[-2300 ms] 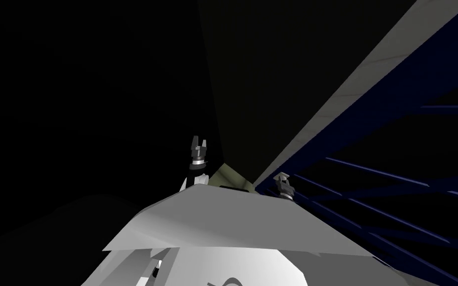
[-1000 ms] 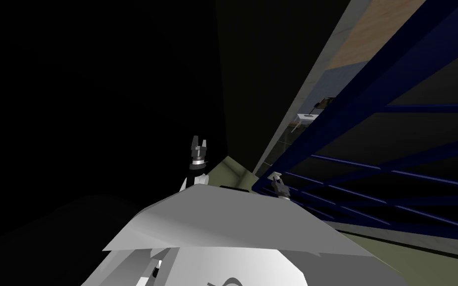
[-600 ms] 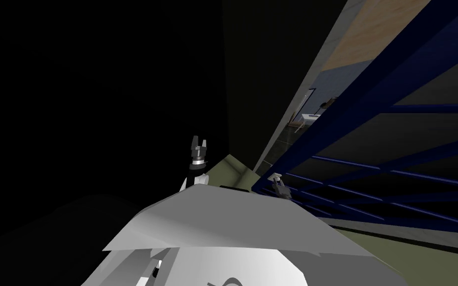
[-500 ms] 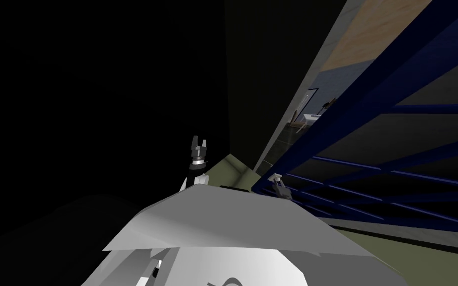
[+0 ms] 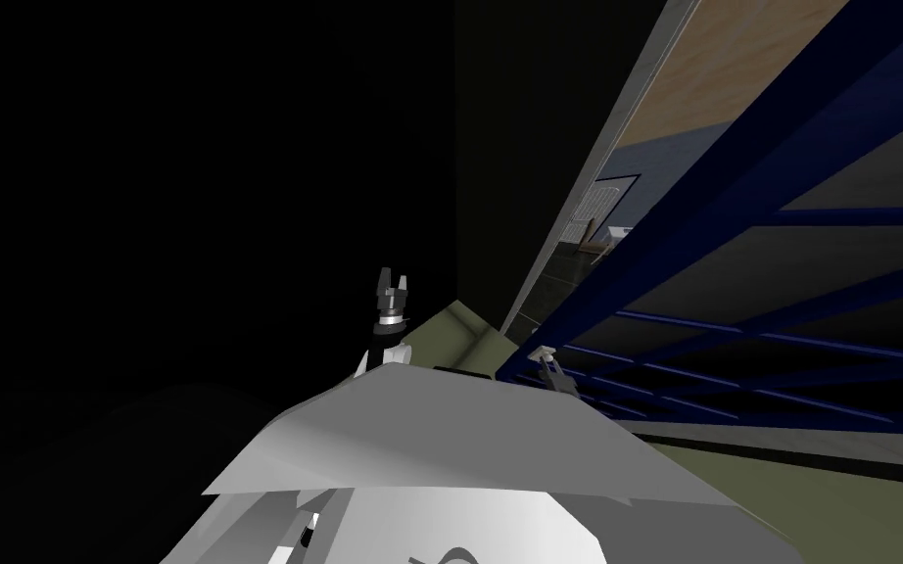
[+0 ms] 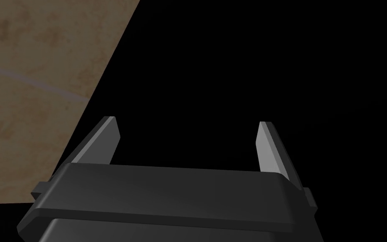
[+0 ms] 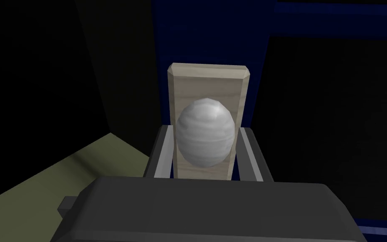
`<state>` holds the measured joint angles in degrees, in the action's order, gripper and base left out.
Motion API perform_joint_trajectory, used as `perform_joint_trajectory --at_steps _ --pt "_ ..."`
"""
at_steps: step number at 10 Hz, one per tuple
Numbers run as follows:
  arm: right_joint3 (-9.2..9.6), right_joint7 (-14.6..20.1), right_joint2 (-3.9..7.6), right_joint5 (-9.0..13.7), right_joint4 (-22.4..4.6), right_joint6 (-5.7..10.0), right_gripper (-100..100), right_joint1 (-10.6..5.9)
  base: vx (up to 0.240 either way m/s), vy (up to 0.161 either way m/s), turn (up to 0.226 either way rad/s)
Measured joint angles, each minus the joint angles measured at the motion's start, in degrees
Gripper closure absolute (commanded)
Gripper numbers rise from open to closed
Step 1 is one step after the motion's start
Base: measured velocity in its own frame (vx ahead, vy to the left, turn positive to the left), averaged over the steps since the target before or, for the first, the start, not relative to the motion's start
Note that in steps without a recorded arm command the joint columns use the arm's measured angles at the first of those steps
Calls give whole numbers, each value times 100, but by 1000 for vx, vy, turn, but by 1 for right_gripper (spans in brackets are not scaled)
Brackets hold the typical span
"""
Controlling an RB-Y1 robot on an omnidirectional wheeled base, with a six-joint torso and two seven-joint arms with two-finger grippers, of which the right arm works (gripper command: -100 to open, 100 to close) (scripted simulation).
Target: Pull the door open
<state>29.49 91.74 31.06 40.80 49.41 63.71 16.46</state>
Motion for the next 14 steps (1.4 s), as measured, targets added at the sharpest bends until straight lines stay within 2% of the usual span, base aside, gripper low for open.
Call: perform_joint_trajectory --at_steps 5,7,8,12,13,14 --pt "301 283 179 -72 -262 362 100 -57 -238 -32 121" --pt "402 339 245 -91 -268 436 100 -15 -158 -44 57" --pt "423 344 240 -99 -271 432 100 -3 -146 -19 133" --pt "499 474 288 -151 -426 576 100 -62 -224 -47 150" --pt "530 501 311 -168 -434 605 -100 -53 -186 21 -78" --pt "523 520 295 -152 -492 656 -100 -39 -161 72 -177"
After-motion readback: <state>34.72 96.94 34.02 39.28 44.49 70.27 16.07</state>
